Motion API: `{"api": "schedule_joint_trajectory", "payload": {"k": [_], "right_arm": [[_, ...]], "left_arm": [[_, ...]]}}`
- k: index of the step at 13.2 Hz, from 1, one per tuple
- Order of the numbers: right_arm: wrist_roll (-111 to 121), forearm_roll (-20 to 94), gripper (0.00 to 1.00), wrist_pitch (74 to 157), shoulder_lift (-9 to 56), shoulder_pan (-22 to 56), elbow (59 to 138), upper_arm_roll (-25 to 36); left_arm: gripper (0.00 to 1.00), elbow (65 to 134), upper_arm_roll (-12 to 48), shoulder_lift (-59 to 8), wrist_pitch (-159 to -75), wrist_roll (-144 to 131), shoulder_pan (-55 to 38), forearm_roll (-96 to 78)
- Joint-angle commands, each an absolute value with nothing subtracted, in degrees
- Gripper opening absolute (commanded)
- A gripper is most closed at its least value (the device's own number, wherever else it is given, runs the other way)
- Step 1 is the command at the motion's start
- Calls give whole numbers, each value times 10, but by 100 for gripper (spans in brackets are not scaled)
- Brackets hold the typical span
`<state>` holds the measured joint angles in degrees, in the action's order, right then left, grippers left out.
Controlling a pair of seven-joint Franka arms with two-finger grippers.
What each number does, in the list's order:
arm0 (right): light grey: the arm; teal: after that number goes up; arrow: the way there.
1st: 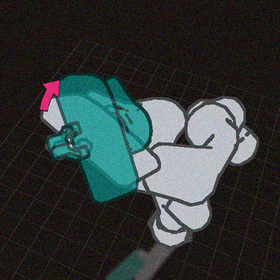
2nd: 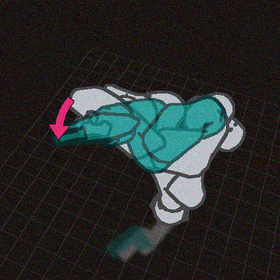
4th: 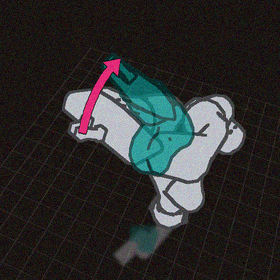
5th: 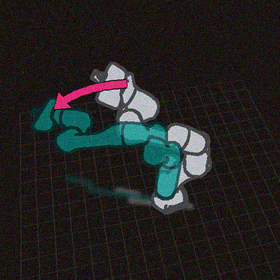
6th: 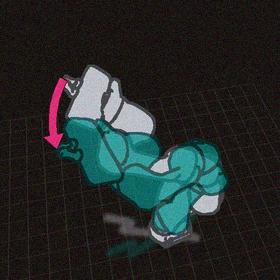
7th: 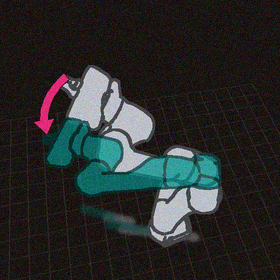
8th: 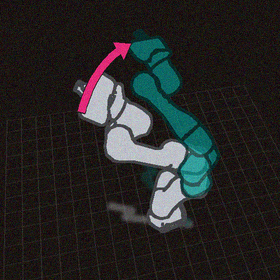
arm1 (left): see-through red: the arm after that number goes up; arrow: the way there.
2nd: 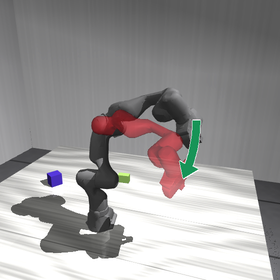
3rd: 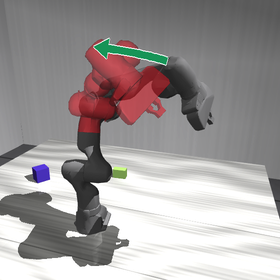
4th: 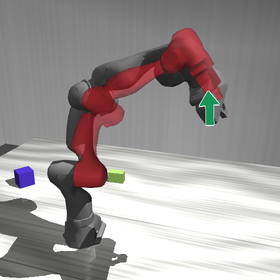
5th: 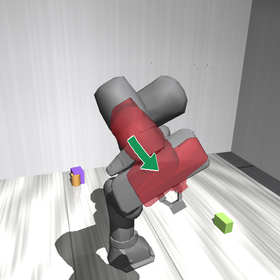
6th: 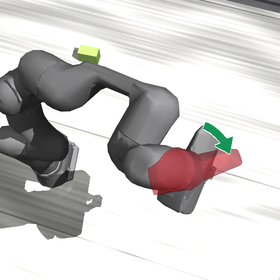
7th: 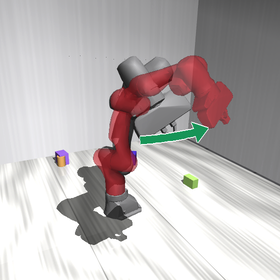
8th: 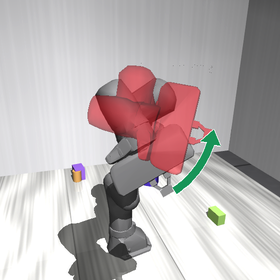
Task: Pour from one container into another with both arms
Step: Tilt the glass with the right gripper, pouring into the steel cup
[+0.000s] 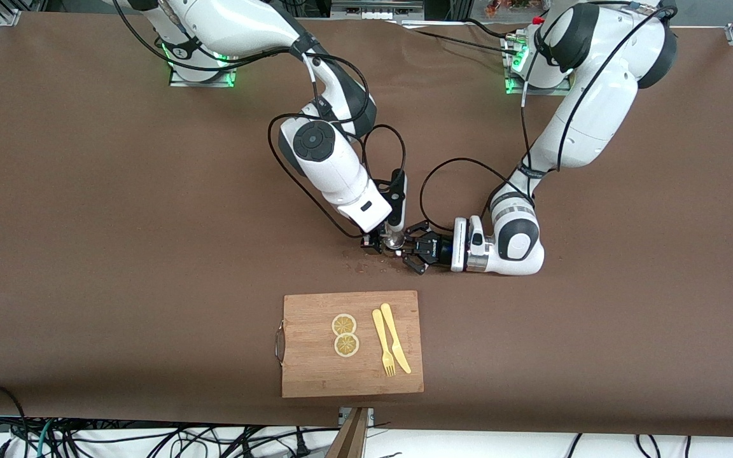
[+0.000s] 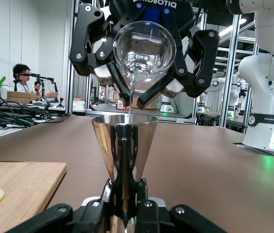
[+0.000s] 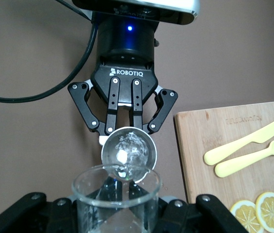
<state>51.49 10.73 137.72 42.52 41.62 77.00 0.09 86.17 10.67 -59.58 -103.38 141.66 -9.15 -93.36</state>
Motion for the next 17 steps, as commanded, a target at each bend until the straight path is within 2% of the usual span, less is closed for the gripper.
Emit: {"api": "schedule_joint_trajectory", "payload": {"k": [1, 7, 17], "right_arm": [[503, 87, 0, 1374, 425, 421, 764, 4], [486, 107, 0, 1376, 425, 418, 764, 4], [531, 270, 0, 1394, 421, 399, 767, 3]], "left_arm": [[0, 878, 111, -583, -1046, 1450, -92, -947], [0, 876, 111, -583, -1047, 1450, -93, -948], [0, 875, 110, -583, -1047, 1450, -94, -950]]}}
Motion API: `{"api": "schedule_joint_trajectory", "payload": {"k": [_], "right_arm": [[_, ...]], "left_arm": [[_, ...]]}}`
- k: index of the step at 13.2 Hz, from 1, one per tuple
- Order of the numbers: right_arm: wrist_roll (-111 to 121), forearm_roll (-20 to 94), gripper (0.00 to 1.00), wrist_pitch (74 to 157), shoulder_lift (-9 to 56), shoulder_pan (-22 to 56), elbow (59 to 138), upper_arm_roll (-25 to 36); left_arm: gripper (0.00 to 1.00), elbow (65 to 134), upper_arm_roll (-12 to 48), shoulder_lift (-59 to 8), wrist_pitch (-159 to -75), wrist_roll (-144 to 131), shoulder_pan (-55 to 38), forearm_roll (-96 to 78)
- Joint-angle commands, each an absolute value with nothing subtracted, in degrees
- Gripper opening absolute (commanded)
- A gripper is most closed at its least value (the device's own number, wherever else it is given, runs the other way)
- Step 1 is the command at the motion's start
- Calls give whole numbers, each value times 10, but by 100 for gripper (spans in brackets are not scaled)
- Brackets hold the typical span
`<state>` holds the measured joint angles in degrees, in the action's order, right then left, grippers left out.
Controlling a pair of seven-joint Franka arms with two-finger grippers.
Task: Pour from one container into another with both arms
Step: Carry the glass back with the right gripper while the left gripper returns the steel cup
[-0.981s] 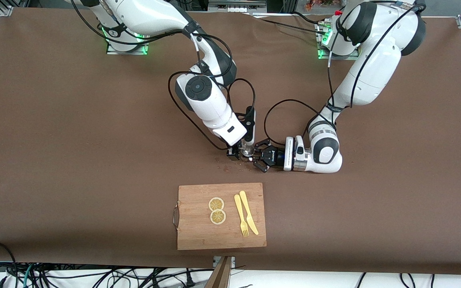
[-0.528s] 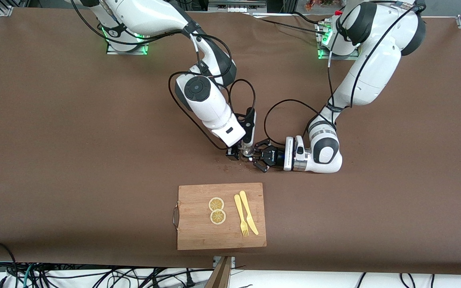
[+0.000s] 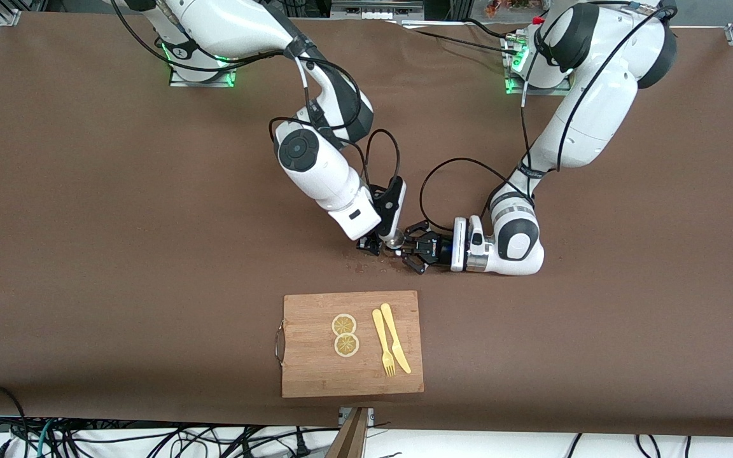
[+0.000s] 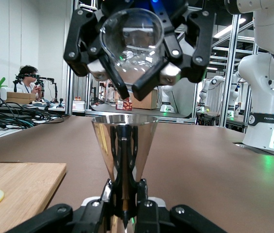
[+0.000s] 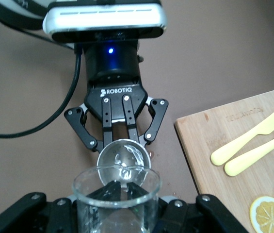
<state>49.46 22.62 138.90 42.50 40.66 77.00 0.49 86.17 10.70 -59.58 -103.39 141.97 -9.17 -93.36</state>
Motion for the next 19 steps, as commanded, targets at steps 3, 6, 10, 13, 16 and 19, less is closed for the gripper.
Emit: {"api": "schedule_joint_trajectory", "payload": {"k": [3, 6, 10, 13, 16, 19], "right_arm": [[618, 364, 0, 1394, 403, 393, 773, 4], [704, 430, 0, 1390, 385, 371, 789, 4], [828, 520, 0, 1331, 370, 323, 802, 4], [917, 554, 0, 1250, 371, 263, 802, 4], [1030, 594, 0, 1174, 375, 190, 816, 4], [1155, 632, 0, 1082, 382, 102, 842, 4]], "left_arm": [[0, 875, 108, -581, -1046, 1450, -93, -948], [0, 883, 98, -573, -1033, 1451, -84, -945], [0, 902, 60, -548, -986, 1449, -51, -903], [0, 916, 50, -535, -937, 1450, 8, -854], [0, 917, 16, -528, -873, 1452, 69, -793], [0, 917, 4, -529, -823, 1473, 132, -756]]}}
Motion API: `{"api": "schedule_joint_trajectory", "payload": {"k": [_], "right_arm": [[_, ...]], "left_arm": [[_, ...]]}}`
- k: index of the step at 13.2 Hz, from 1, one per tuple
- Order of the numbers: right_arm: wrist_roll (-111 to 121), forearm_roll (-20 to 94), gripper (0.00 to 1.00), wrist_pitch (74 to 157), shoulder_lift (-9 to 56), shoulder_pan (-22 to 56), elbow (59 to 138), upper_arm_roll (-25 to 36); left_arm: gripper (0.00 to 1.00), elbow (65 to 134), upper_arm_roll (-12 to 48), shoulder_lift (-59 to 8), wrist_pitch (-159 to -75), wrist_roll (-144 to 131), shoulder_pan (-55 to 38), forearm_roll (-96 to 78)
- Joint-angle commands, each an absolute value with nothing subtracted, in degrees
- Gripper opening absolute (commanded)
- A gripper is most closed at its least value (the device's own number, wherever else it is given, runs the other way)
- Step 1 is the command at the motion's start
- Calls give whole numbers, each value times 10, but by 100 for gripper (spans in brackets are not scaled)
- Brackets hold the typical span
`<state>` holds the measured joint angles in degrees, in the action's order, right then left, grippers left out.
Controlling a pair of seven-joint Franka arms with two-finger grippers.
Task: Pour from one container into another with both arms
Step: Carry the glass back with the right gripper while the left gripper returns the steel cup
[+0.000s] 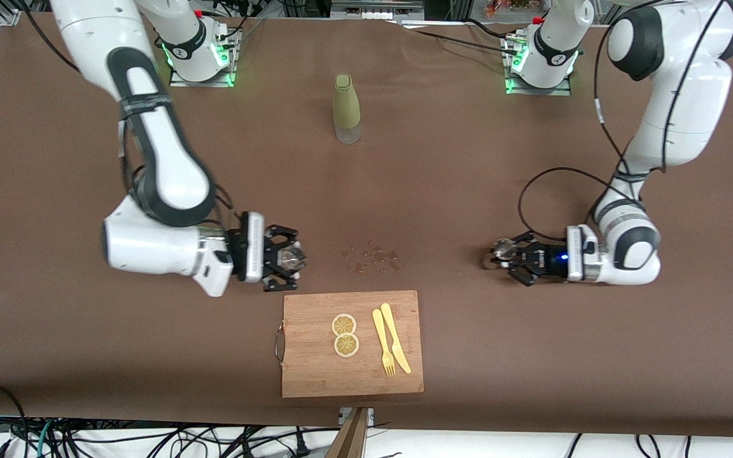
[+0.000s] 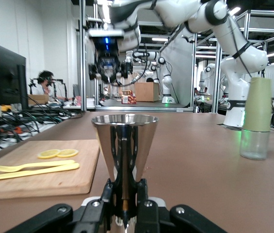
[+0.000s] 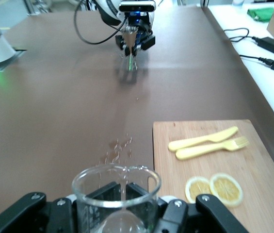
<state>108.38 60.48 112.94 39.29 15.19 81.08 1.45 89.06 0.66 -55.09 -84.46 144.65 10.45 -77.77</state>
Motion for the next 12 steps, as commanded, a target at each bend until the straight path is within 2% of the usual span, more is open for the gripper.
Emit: {"api": "schedule_joint_trajectory", "payload": {"k": [1, 4, 9, 12], "right_arm": [[1188, 637, 0, 1049, 391, 70, 844, 4], [1277, 664, 0, 964, 433, -19, 845, 4], [1394, 686, 0, 915, 536, -125, 843, 4], [1420, 728, 0, 905, 582, -150, 842, 4]], "left_arm": [[0, 914, -3, -528, -812, 1479, 147, -738], [0, 911, -11, -529, -809, 1507, 197, -700], [0, 912, -44, -534, -771, 1556, 235, -683], [0, 913, -55, -541, -762, 1579, 240, -661]]}}
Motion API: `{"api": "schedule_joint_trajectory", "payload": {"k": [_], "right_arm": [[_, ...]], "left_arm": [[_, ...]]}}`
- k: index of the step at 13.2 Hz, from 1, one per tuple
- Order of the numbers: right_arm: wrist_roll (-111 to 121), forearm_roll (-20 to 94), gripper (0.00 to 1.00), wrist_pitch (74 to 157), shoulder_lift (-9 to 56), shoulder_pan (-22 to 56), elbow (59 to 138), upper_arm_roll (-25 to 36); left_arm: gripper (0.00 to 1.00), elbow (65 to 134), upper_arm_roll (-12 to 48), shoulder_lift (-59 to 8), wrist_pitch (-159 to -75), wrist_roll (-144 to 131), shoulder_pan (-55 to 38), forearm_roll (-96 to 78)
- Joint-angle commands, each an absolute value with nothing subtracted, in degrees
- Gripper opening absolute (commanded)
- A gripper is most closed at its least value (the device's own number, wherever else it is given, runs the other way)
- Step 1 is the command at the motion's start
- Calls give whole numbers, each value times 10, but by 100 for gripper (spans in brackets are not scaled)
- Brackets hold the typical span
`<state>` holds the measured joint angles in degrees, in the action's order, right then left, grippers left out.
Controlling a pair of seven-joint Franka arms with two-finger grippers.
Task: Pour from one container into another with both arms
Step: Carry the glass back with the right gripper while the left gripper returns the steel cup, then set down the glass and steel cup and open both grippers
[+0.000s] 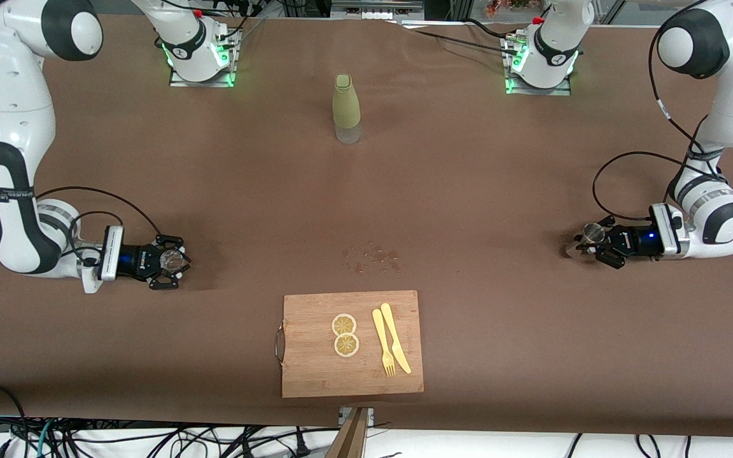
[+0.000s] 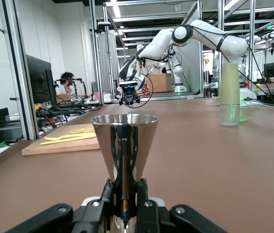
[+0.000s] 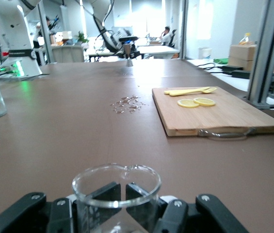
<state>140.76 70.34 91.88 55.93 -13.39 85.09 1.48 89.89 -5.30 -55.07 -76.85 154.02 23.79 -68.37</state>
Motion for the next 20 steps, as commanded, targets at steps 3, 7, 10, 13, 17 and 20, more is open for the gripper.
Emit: {"api": "schedule_joint_trajectory", "payload": {"k": [3, 7, 10, 13, 17, 20], "right_arm": [[1443, 758, 0, 907, 616, -164, 839, 4], [1442, 773, 97, 906, 627, -169, 838, 4], [1440, 752, 100, 906, 616, -180, 837, 9], [1413, 717, 100, 903, 598, -184, 836, 43], [1296, 620, 100, 868, 535, -183, 837, 96], [1158, 514, 100, 844, 464, -180, 843, 117]], "left_arm": [[0, 917, -62, -553, -762, 1607, 246, -660], [0, 916, -69, -569, -762, 1613, 250, -660], [0, 911, -69, -579, -762, 1613, 250, -659], [5, 909, -78, -586, -763, 1623, 249, -659], [100, 907, -90, -585, -764, 1622, 248, -660], [100, 880, -122, -583, -766, 1588, 247, -658]]}}
